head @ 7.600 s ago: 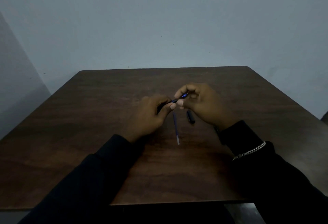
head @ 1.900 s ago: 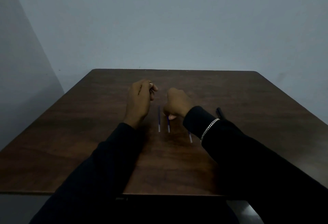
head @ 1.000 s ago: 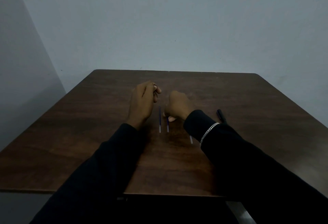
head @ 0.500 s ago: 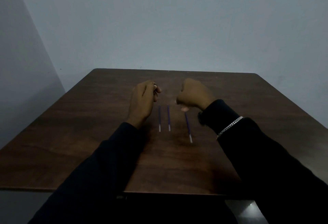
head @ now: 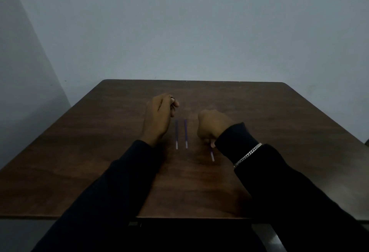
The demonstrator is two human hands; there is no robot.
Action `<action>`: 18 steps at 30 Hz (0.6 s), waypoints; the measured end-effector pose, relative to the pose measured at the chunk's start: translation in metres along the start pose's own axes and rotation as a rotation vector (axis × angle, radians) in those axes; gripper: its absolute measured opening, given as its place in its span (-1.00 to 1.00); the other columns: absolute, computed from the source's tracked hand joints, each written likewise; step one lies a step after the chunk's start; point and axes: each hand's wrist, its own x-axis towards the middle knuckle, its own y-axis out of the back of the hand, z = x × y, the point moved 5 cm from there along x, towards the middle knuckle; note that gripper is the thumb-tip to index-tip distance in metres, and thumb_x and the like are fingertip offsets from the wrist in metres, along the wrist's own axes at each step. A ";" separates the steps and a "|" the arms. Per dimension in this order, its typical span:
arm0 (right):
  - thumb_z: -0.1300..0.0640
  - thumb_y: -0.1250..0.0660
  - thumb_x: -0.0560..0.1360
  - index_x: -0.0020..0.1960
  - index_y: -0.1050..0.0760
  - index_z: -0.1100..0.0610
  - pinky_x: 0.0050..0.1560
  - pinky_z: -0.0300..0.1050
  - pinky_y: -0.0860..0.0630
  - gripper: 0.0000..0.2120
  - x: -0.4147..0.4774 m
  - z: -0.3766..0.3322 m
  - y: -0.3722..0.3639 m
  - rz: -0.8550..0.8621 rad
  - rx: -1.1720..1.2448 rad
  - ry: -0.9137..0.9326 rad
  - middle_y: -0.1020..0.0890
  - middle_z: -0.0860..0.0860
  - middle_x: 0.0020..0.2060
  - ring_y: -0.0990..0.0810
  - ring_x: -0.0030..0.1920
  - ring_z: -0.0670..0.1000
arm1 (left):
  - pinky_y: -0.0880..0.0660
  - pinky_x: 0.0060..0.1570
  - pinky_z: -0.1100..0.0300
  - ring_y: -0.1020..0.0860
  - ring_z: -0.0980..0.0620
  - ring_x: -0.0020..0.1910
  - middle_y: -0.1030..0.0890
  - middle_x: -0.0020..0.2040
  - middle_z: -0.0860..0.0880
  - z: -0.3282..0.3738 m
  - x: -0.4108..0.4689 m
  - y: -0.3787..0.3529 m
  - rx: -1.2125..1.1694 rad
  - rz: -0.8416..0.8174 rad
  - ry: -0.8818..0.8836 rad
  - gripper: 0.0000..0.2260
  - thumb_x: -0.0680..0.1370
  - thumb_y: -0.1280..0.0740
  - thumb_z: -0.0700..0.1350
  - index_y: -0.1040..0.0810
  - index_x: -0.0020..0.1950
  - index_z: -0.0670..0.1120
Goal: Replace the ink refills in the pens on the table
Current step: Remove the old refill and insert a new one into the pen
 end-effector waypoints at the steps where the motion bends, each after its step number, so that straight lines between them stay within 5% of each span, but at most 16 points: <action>1: 0.29 -0.30 0.59 0.07 -0.54 0.22 0.08 -0.03 -0.62 -0.91 0.001 -0.002 -0.002 0.005 -0.010 0.008 -0.59 0.16 0.04 -0.64 0.08 0.14 | -0.31 -0.37 0.17 -0.42 0.12 -0.45 -0.49 -0.44 -0.04 0.000 0.000 -0.001 -0.003 -0.003 -0.001 -0.64 0.61 -0.14 -0.13 -0.62 -0.23 -0.23; 3: 0.25 -0.27 0.60 0.19 -0.54 0.21 0.16 0.02 -0.60 -0.81 0.005 -0.003 -0.007 0.041 -0.049 0.015 -0.59 0.15 0.15 -0.61 0.11 0.13 | -0.30 -0.37 0.17 -0.41 0.12 -0.45 -0.48 -0.44 -0.04 0.000 -0.001 -0.001 -0.011 -0.005 -0.001 -0.64 0.61 -0.14 -0.13 -0.62 -0.23 -0.24; 9: 0.19 -0.32 0.59 0.13 -0.54 0.16 0.07 -0.03 -0.62 -0.87 0.004 -0.001 -0.013 0.068 -0.008 0.024 -0.56 0.10 0.03 -0.57 0.00 0.09 | -0.31 -0.37 0.20 -0.41 0.14 -0.46 -0.48 -0.43 -0.07 0.002 -0.002 -0.001 -0.009 -0.010 -0.002 -0.63 0.62 -0.13 -0.13 -0.62 -0.20 -0.28; 11: 0.17 -0.38 0.55 -0.04 -0.52 0.15 -0.16 -0.08 -0.60 -0.94 0.002 0.002 -0.001 0.107 0.042 0.060 -0.52 0.08 -0.11 -0.60 -0.04 0.09 | -0.31 -0.37 0.22 -0.41 0.15 -0.46 -0.49 -0.43 -0.06 0.002 -0.002 -0.001 -0.006 -0.015 -0.005 -0.63 0.62 -0.13 -0.13 -0.62 -0.20 -0.28; 14: 0.12 -0.44 0.48 -0.31 -0.37 0.17 -0.46 -0.18 -0.33 -0.69 -0.001 0.016 0.031 0.296 0.225 0.134 -0.45 0.06 -0.37 -0.45 -0.39 0.00 | -0.32 -0.38 0.24 -0.42 0.15 -0.46 -0.49 -0.44 -0.03 -0.001 -0.001 -0.003 -0.025 -0.026 0.010 -0.64 0.63 -0.14 -0.13 -0.63 -0.22 -0.22; 18: 0.20 -0.39 0.50 -0.24 -0.59 0.36 -0.30 -0.06 -0.56 -0.76 0.001 0.036 0.068 0.461 0.697 0.300 -0.69 0.18 -0.36 -0.64 -0.39 0.03 | -0.32 -0.43 0.35 -0.42 0.21 -0.49 -0.49 -0.41 0.00 0.003 -0.005 -0.017 -0.066 -0.168 0.035 -0.71 0.67 -0.17 -0.19 -0.63 -0.13 -0.16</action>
